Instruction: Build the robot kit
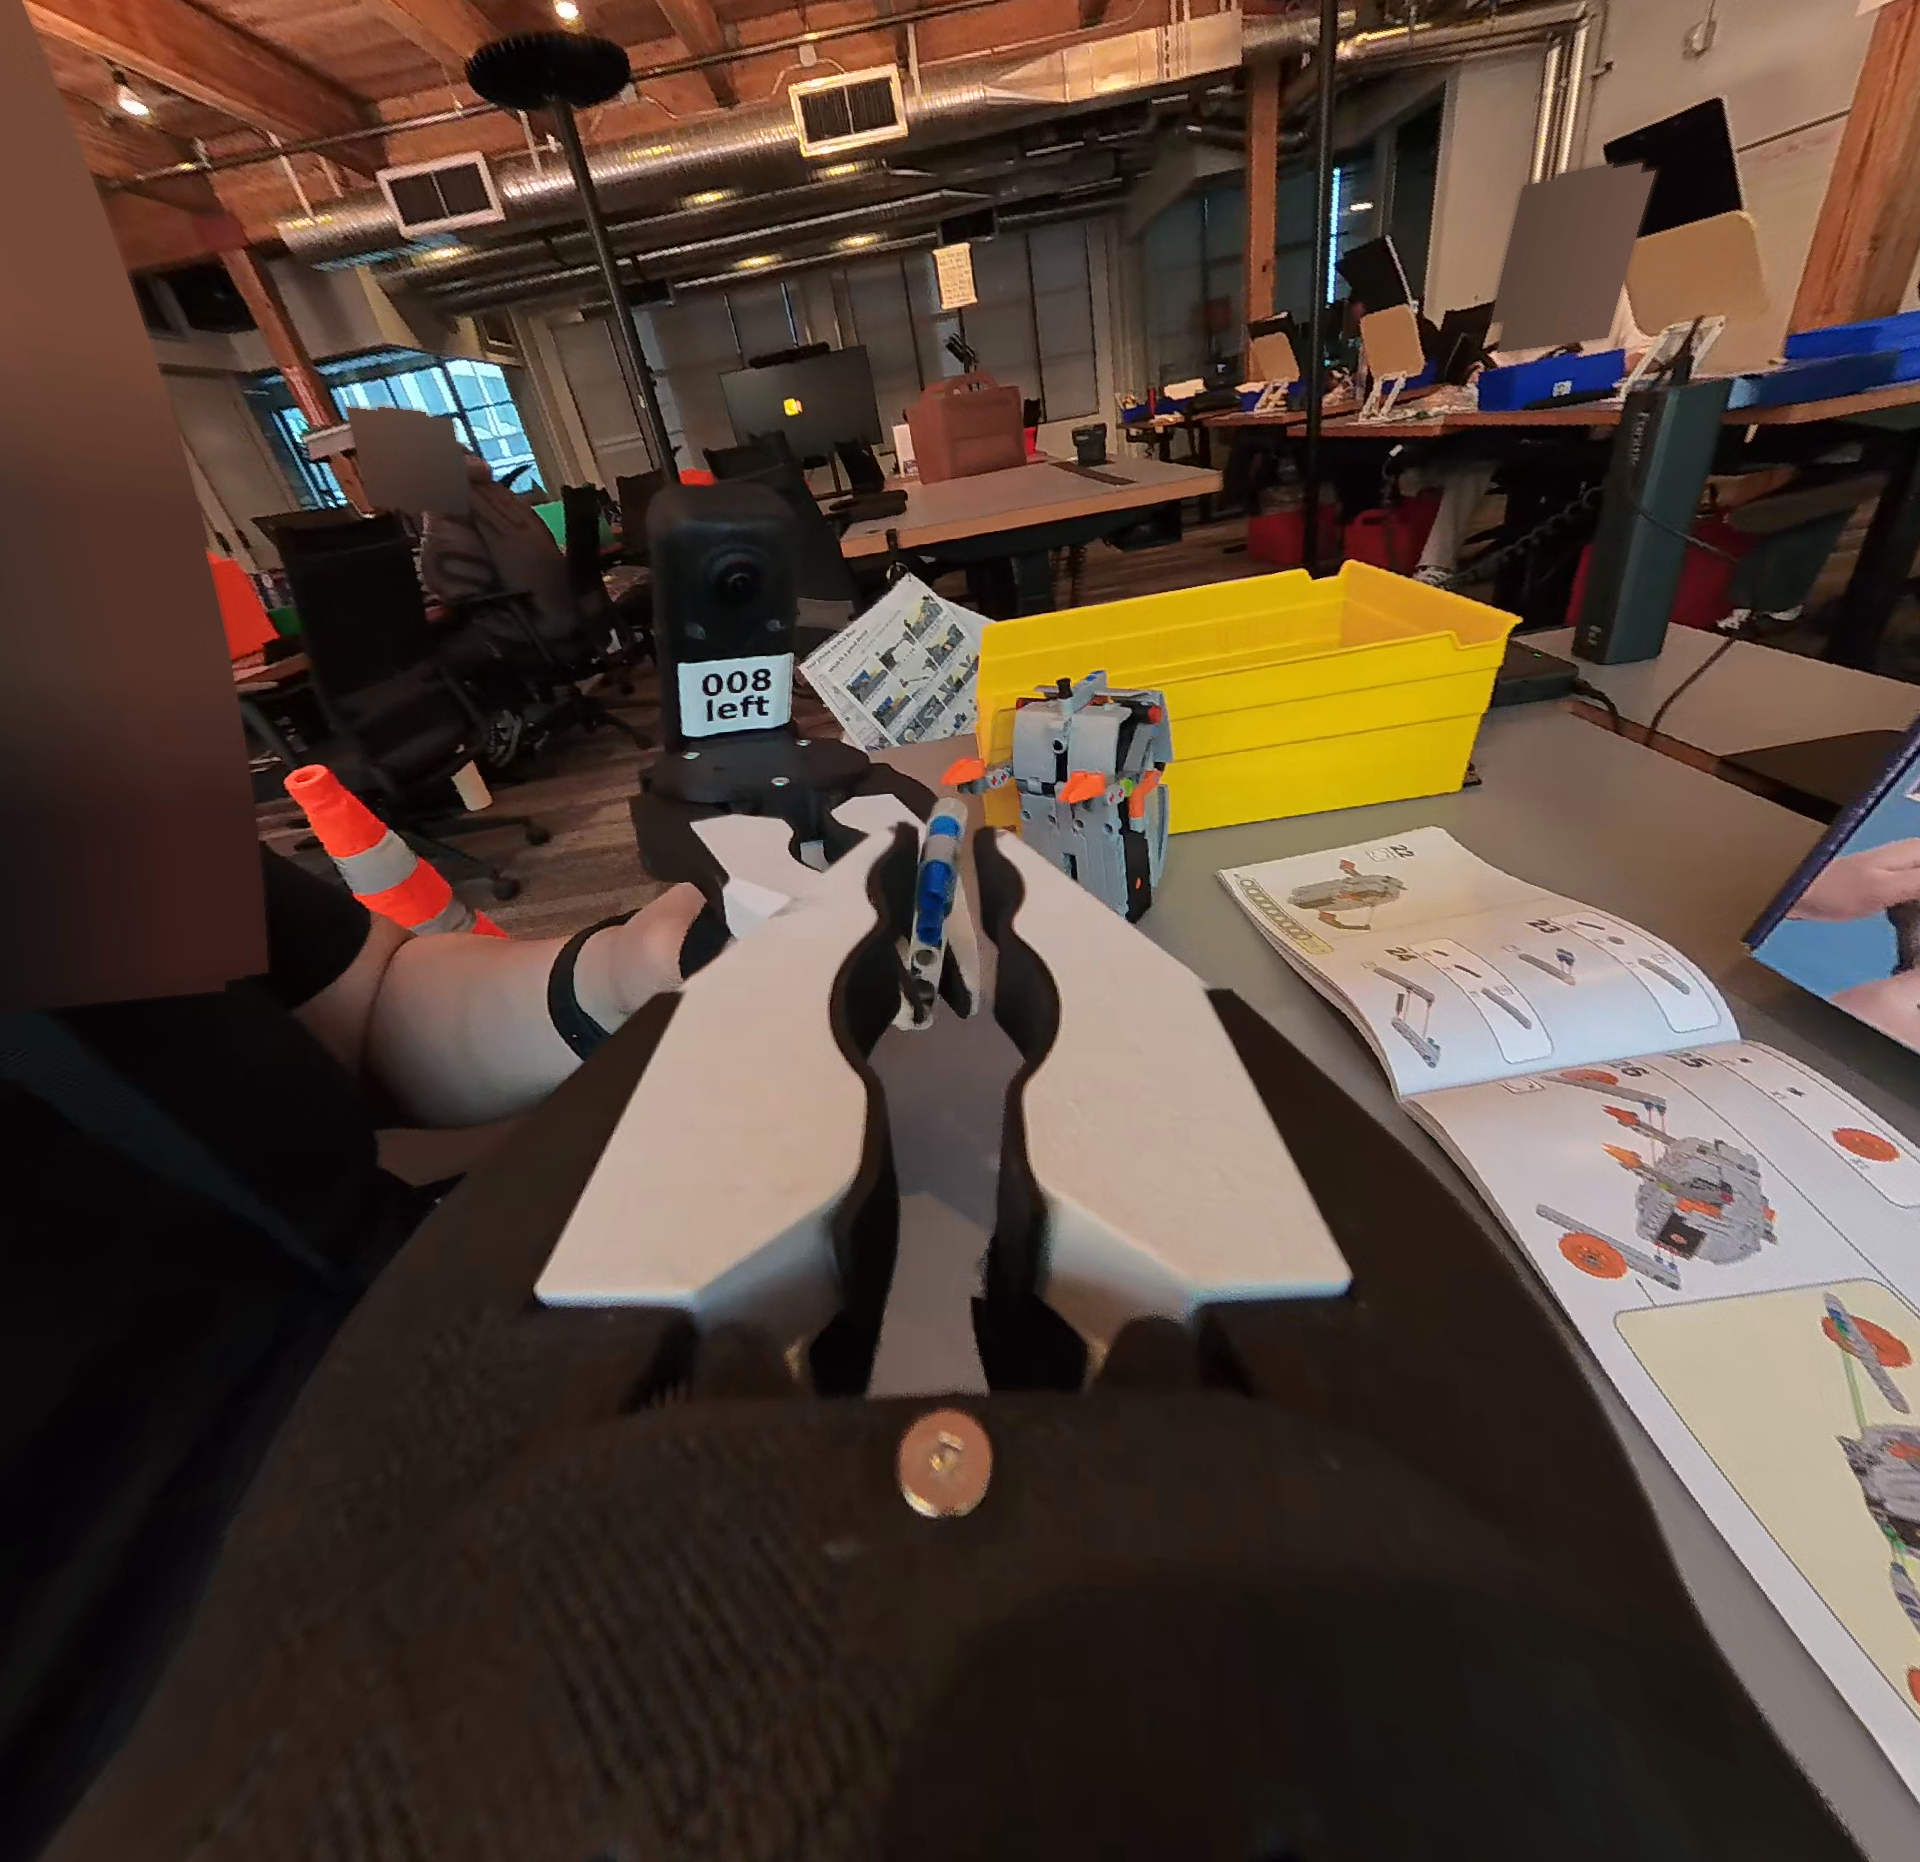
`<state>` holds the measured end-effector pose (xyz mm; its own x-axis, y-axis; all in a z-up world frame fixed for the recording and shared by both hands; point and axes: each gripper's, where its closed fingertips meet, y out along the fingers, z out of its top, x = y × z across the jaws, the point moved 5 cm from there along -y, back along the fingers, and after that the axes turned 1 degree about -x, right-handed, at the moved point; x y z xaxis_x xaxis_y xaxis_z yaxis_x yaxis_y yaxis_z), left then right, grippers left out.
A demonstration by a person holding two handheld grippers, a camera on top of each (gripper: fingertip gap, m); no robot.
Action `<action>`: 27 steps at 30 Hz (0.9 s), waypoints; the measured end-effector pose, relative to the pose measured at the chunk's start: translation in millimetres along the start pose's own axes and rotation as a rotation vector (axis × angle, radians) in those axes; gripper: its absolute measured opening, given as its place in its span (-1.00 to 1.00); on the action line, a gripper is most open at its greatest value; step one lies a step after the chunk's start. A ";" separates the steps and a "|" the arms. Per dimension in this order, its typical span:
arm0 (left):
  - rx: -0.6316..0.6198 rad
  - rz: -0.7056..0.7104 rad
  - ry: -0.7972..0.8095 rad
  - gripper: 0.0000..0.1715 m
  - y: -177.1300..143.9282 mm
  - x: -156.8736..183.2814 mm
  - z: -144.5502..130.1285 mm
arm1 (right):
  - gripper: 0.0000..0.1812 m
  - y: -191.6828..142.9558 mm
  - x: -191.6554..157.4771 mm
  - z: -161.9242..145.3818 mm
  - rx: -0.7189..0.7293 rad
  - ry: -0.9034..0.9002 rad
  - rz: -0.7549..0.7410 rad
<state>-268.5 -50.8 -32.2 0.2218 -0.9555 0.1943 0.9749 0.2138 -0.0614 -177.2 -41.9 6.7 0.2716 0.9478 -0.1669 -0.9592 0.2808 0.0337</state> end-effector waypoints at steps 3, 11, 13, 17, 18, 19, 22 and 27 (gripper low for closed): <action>-0.014 0.008 0.005 -0.91 0.7 -0.5 -1.7 | -0.94 0.7 -0.4 -1.8 -0.019 0.003 0.000; 0.047 -0.077 -0.041 -0.71 -6.5 -0.1 8.4 | -0.94 -0.6 0.6 -6.1 -0.047 0.091 0.054; 0.062 -0.098 -0.074 -0.72 -10.1 -2.7 12.8 | -0.94 0.6 -0.2 -8.6 -0.061 0.097 0.073; 0.105 -0.185 -0.144 -0.82 -15.9 -3.8 20.4 | -0.94 0.3 -0.1 -10.1 -0.052 0.115 0.103; 0.108 -0.209 -0.154 -0.84 -16.4 -3.4 21.3 | -0.94 0.3 -0.3 -10.5 -0.048 0.118 0.111; 0.107 -0.234 -0.162 -0.85 -16.7 -2.9 22.1 | -0.95 0.7 -1.3 -10.9 -0.045 0.121 0.127; 0.075 -0.231 -0.146 -0.90 -15.2 -6.0 19.5 | -0.94 3.0 -1.5 -14.2 -0.051 0.127 0.140; 0.045 -0.207 -0.106 -0.95 -14.9 -9.5 15.9 | -0.95 4.6 -0.4 -18.1 -0.066 0.116 0.137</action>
<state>-284.9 -41.6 -17.6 0.0154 -0.9537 0.3002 0.9991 0.0266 0.0334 -183.2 -43.7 -11.0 0.1313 0.9517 -0.2774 -0.9906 0.1366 -0.0004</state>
